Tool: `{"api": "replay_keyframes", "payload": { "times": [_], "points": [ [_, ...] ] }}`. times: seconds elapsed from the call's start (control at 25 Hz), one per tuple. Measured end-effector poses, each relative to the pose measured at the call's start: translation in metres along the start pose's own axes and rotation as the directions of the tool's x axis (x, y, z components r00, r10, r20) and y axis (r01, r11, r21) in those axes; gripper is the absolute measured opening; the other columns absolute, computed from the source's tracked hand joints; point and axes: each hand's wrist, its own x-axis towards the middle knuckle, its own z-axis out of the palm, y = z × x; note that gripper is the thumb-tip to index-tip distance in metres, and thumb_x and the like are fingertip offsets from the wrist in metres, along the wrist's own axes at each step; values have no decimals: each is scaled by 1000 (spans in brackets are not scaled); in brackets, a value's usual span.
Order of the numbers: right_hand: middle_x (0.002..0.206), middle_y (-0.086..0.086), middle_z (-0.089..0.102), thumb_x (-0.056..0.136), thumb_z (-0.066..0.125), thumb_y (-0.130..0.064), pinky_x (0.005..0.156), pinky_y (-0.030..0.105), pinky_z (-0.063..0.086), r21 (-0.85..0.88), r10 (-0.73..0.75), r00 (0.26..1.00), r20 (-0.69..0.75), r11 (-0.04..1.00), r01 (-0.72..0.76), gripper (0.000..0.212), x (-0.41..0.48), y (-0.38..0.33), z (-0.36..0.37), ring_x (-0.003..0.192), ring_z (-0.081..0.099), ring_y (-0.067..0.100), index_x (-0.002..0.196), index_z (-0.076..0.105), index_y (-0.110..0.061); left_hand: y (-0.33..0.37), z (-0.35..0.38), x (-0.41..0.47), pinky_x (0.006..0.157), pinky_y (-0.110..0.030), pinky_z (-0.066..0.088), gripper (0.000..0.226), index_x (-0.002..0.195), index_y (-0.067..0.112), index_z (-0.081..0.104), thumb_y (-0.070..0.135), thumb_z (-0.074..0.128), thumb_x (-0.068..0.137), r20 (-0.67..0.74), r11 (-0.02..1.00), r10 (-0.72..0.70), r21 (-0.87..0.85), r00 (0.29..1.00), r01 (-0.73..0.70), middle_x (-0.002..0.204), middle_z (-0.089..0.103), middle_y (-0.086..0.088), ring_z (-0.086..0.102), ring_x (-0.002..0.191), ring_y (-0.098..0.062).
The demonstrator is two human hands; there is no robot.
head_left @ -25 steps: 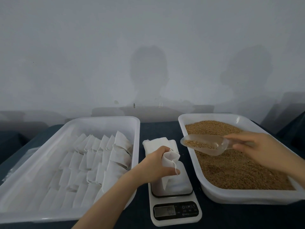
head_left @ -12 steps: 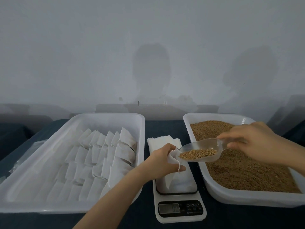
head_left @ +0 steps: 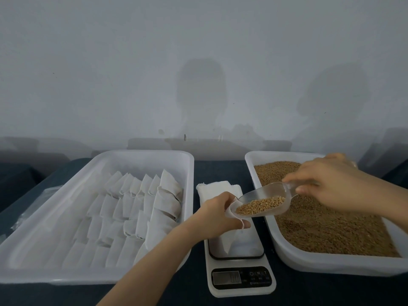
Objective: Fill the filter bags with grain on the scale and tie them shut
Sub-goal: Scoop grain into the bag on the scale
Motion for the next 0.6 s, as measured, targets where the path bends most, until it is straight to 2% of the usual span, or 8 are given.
{"api": "replay_keyframes", "payload": {
  "times": [0.2, 0.36, 0.44, 0.6],
  "points": [
    [80, -28, 56, 89, 56, -41, 99, 28, 14, -63, 4, 1000, 10, 998, -3, 26, 4, -3, -3, 86, 44, -10, 111, 57, -54, 0, 0, 0, 86, -19, 48, 48, 111, 34, 49, 45, 78, 74, 10, 1000, -12, -1, 1000, 12, 113, 59, 13, 57, 103, -5],
    [80, -30, 53, 90, 54, -41, 98, 28, 13, -104, -5, 1000, 19, 995, 7, 26, 4, -6, -5, 88, 42, -8, 113, 56, -54, 2, 0, -1, 75, -13, 45, 43, 103, 39, 49, 47, 78, 73, 4, 1000, -20, -7, 1000, 20, 107, 59, 17, 57, 96, -2],
    [82, -26, 58, 91, 53, -40, 97, 27, 12, -117, -7, 1000, 22, 993, 10, 26, 4, -9, -7, 89, 44, -6, 113, 56, -54, 3, 0, -1, 69, -11, 43, 40, 98, 42, 48, 47, 78, 73, 1, 1000, -19, -14, 1000, 19, 103, 58, 19, 57, 92, -1],
    [81, -20, 62, 91, 54, -40, 84, 22, 8, -137, -45, 999, 1, 990, 45, 22, 5, -15, -12, 85, 46, -7, 107, 58, -54, 5, 0, -2, 66, -9, 44, 37, 95, 43, 48, 46, 78, 73, -7, 999, -25, -21, 1000, 25, 101, 58, 19, 58, 90, -2]
  ]
}}
